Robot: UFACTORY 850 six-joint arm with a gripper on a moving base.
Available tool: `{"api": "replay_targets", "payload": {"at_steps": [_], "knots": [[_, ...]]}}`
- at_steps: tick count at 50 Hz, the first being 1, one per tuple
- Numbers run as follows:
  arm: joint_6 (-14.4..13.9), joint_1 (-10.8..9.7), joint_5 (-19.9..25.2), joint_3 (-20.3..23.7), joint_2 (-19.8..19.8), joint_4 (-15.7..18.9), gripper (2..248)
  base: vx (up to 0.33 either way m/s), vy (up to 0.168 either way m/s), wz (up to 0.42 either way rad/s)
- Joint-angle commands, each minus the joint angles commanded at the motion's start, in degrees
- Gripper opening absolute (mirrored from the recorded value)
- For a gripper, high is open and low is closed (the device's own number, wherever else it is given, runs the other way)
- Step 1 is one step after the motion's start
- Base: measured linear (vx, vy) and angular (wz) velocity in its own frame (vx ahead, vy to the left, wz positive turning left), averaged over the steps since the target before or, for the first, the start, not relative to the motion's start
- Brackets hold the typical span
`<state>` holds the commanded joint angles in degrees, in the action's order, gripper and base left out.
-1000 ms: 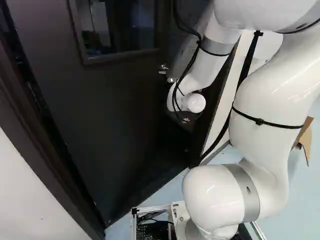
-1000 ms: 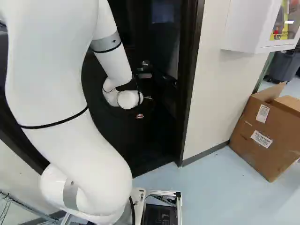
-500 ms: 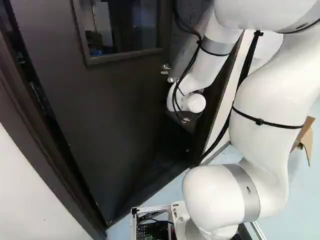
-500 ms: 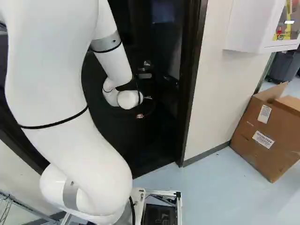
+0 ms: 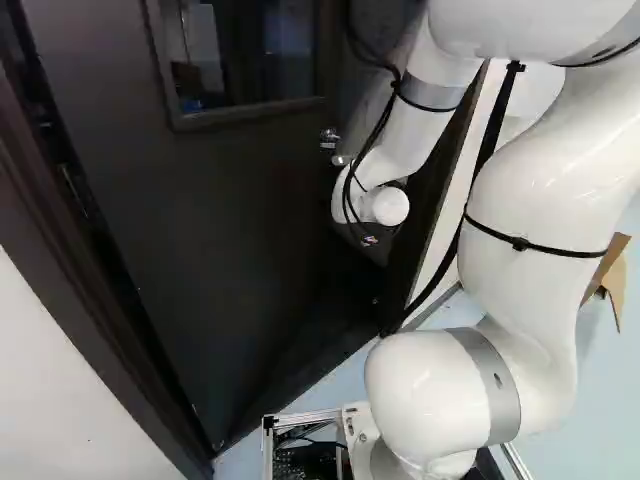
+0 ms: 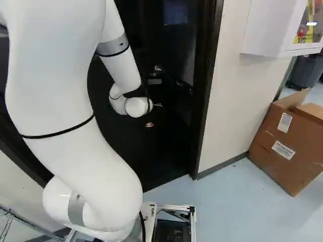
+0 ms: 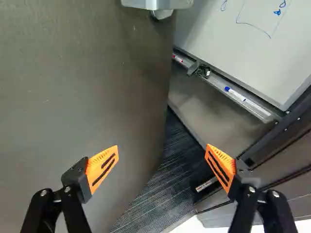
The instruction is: Open the door and move inside
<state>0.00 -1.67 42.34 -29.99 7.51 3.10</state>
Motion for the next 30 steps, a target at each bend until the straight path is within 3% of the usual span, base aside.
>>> {"api": "replay_targets", "payload": {"at_steps": [30], "knots": [[0.0,3.05,0.0,-0.34,0.3,0.0,247,0.0,0.0,0.0]]}}
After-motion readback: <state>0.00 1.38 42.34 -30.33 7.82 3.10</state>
